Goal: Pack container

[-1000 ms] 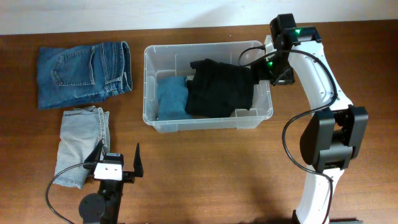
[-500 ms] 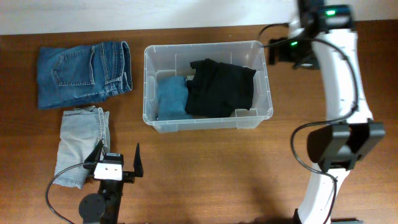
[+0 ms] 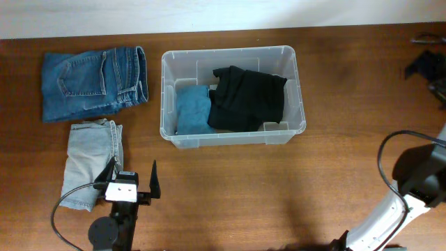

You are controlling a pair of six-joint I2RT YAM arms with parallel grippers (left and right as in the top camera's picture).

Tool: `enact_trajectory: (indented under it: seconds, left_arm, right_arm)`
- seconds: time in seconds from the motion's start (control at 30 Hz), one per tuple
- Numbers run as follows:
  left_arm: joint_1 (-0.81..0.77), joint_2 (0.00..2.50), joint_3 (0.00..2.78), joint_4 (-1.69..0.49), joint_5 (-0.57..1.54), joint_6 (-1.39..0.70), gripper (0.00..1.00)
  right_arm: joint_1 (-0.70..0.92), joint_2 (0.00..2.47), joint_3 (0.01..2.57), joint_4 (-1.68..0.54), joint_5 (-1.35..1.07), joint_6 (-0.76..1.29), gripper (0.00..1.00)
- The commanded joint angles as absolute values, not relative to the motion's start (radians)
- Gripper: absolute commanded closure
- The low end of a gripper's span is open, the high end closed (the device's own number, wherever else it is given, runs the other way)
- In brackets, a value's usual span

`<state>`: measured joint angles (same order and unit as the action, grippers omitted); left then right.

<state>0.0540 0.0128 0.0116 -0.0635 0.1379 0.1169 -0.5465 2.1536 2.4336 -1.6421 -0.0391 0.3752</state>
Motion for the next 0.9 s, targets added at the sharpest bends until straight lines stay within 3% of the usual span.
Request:
enact_trajectory:
  seconds: [0.0,0.33,0.6,0.87]
  left_arm:
    - [0.062,0.007,0.009,-0.069,0.131,0.130,0.01]
    - [0.062,0.007,0.009,-0.069,0.131,0.130,0.01]
    - [0.062,0.007,0.009,-0.068,0.130,0.130,0.01]
    - [0.062,0.007,0.009,-0.069,0.131,0.130,0.01]
  right_arm:
    - [-0.569,2.134,2.435,-1.646,-0.056,0.410,0.02]
    - [-0.577,2.135,2.246,-1.520,-0.006,0.582,0.02]
    - [-0.577,2.135,2.078,-1.476,-0.002,0.585,0.02]
    - [-0.577,2.135,2.068,-1.475,-0.002,0.585,0.02]
